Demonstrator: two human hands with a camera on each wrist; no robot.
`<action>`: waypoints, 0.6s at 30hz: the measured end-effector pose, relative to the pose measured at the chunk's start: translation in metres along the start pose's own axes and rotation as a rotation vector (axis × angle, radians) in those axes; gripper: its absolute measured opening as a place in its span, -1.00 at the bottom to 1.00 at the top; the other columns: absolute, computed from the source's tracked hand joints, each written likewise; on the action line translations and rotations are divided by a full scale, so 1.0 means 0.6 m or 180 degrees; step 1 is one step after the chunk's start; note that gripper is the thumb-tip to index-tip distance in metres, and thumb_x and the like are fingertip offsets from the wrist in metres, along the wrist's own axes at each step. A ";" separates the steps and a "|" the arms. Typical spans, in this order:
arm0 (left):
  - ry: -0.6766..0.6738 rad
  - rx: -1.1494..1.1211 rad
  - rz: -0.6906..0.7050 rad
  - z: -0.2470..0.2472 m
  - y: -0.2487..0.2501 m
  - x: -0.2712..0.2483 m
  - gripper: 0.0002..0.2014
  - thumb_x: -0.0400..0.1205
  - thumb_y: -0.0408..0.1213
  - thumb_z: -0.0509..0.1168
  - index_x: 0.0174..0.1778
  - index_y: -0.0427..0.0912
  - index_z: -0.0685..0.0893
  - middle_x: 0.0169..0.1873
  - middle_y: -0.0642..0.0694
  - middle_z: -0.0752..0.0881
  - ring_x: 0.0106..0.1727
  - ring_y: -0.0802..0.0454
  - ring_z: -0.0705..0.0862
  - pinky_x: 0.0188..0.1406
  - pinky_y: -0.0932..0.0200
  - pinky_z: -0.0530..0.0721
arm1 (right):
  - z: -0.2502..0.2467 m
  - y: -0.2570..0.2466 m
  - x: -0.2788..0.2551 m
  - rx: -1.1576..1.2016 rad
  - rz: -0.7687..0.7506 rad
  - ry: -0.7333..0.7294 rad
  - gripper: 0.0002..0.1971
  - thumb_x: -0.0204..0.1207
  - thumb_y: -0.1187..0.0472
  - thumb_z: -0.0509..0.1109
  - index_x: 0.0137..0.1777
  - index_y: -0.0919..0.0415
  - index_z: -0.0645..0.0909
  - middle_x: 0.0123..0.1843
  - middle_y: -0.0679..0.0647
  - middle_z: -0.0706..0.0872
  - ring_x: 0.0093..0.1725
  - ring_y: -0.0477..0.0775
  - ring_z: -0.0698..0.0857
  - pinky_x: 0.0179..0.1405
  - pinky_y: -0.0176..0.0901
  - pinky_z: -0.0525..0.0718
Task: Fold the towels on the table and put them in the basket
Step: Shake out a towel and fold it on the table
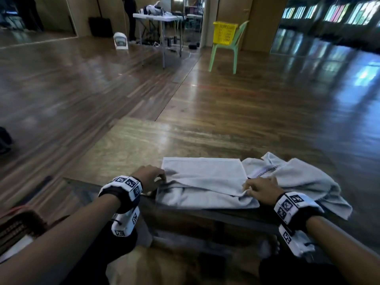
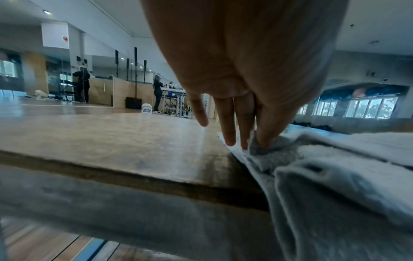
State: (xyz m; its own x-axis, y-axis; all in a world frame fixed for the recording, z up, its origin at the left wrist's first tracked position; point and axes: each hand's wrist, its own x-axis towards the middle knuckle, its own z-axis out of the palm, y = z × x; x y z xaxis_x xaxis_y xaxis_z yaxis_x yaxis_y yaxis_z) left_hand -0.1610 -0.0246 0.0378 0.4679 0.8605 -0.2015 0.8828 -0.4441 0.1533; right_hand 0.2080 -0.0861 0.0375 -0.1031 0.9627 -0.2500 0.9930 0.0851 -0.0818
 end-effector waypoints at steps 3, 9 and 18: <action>-0.0147 -0.0070 0.0078 0.008 0.003 0.001 -0.82 0.61 -0.21 0.27 0.09 -0.03 0.69 0.11 -0.03 0.74 0.14 -0.05 0.66 0.09 0.09 0.59 | 0.009 0.008 -0.003 0.0006 -0.0059 -0.0008 -0.93 0.54 -0.03 0.27 -0.17 -0.22 0.51 -0.06 -0.19 0.73 0.16 -0.12 0.60 -0.02 -0.09 0.07; -0.0385 -0.0203 0.0225 -0.013 -0.003 0.018 -0.83 0.61 -0.25 0.28 0.07 -0.16 0.67 0.05 -0.11 0.72 0.03 -0.04 0.64 -0.09 0.22 0.49 | -0.014 0.013 -0.001 0.0030 -0.0206 -0.0156 -0.88 0.56 0.02 0.25 -0.19 -0.24 0.49 -0.21 -0.31 0.61 0.01 -0.24 0.52 0.06 -0.07 0.11; 0.0523 -0.0829 -0.0268 -0.015 -0.043 0.097 -0.86 0.59 -0.32 0.29 0.03 -0.17 0.69 0.01 -0.12 0.74 -0.05 0.01 0.61 -0.08 0.17 0.54 | -0.032 0.056 0.097 0.1072 0.0254 0.0682 -0.81 0.55 0.15 0.31 -0.23 -0.18 0.55 -0.24 -0.11 0.65 -0.03 0.05 0.62 0.28 0.19 0.35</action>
State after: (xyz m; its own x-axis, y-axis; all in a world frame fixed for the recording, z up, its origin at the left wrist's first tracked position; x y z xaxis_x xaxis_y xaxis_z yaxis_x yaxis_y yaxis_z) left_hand -0.1567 0.0393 0.0307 0.3617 0.9298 -0.0684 0.8677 -0.3089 0.3894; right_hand 0.2365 -0.0222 0.0385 0.0233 0.9976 -0.0645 0.9193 -0.0467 -0.3907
